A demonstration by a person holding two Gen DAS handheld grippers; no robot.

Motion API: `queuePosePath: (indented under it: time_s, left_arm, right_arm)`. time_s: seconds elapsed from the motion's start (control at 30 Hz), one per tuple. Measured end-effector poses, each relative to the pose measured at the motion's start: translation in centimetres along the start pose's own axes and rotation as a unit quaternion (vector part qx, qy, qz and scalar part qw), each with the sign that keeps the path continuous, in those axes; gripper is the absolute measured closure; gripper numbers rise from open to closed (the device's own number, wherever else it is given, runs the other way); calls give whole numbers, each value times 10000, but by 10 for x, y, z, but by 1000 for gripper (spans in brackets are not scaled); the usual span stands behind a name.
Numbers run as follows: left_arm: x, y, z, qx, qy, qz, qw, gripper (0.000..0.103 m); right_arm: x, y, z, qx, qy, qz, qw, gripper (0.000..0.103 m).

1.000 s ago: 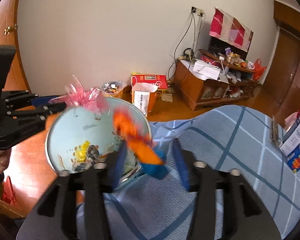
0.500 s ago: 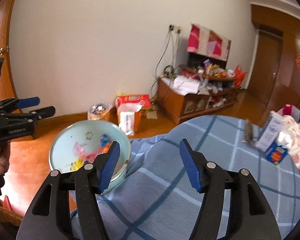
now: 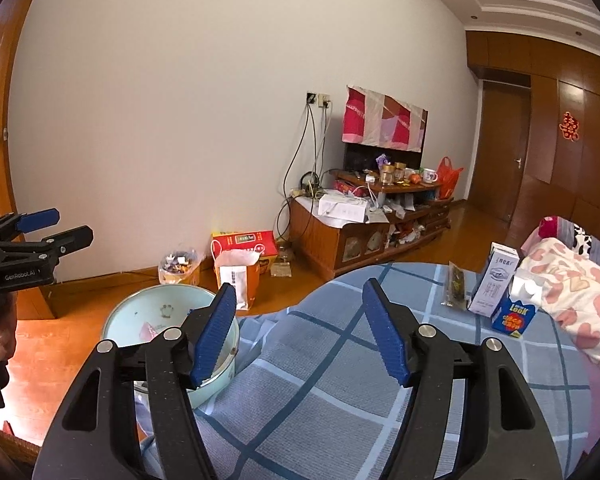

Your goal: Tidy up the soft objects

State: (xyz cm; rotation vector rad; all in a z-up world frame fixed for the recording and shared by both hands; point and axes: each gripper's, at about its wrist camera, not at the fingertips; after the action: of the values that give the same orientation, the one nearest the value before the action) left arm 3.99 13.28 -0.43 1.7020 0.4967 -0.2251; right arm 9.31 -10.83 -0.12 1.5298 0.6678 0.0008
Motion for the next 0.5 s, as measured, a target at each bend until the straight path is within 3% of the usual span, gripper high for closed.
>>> queuePosePath:
  time_s: [0.5]
  left_arm:
    - [-1, 3, -2, -8, 24, 3, 10000, 12]
  right_arm:
    - [-3, -2, -3, -3, 6, 26, 10000, 37]
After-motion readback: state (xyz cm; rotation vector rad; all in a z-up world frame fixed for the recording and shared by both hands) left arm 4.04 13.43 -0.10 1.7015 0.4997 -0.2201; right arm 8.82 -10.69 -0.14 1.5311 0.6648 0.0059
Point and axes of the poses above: each gripper's, at about its wrist camera, not at the fingertips, and x roughly the way its jaws point, z to its right, y to its top, and after that the axes turned 10 degrees about x, right-handed
